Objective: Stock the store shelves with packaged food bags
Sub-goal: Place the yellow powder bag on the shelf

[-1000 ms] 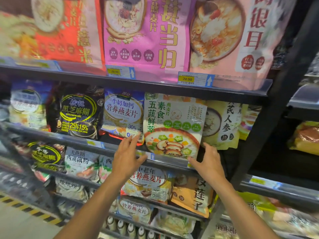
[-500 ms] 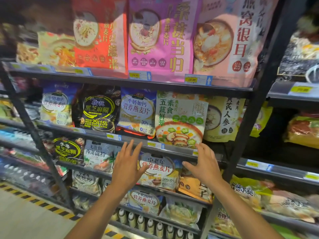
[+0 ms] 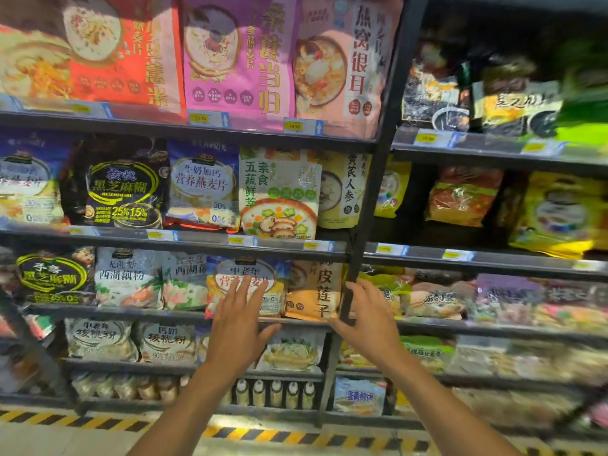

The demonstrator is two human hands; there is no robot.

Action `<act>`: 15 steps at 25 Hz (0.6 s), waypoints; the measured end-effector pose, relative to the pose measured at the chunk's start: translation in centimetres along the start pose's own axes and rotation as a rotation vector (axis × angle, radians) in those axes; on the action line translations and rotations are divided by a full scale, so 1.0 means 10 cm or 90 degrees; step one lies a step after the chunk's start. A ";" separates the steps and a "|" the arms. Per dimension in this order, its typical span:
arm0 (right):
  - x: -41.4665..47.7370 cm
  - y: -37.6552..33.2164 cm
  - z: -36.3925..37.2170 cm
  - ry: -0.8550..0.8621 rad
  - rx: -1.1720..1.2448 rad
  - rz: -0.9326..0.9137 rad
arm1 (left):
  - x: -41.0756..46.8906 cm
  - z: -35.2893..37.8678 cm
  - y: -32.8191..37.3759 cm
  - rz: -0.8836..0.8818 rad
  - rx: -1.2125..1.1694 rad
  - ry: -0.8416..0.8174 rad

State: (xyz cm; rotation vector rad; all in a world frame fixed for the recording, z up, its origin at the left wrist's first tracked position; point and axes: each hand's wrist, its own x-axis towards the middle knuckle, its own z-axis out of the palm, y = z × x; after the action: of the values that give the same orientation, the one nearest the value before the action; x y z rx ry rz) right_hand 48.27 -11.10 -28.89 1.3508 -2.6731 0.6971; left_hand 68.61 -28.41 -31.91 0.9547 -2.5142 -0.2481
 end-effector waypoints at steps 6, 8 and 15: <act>-0.51 0.92 -0.78 0.085 -0.021 0.091 | 0.21 0.30 1.14 0.141 -0.049 -0.031; -0.68 1.32 -1.07 0.120 -0.040 0.122 | 0.30 0.41 1.66 0.191 -0.067 -0.042; -1.03 2.90 -1.98 0.212 -0.093 0.236 | 0.62 0.88 3.60 0.326 -0.117 -0.068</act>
State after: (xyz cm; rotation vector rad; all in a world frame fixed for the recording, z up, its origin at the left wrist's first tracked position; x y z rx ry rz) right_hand 29.23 19.82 -24.43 0.6423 -2.6514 0.6690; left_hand 39.25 -5.55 -26.37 0.2148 -2.6724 -0.3635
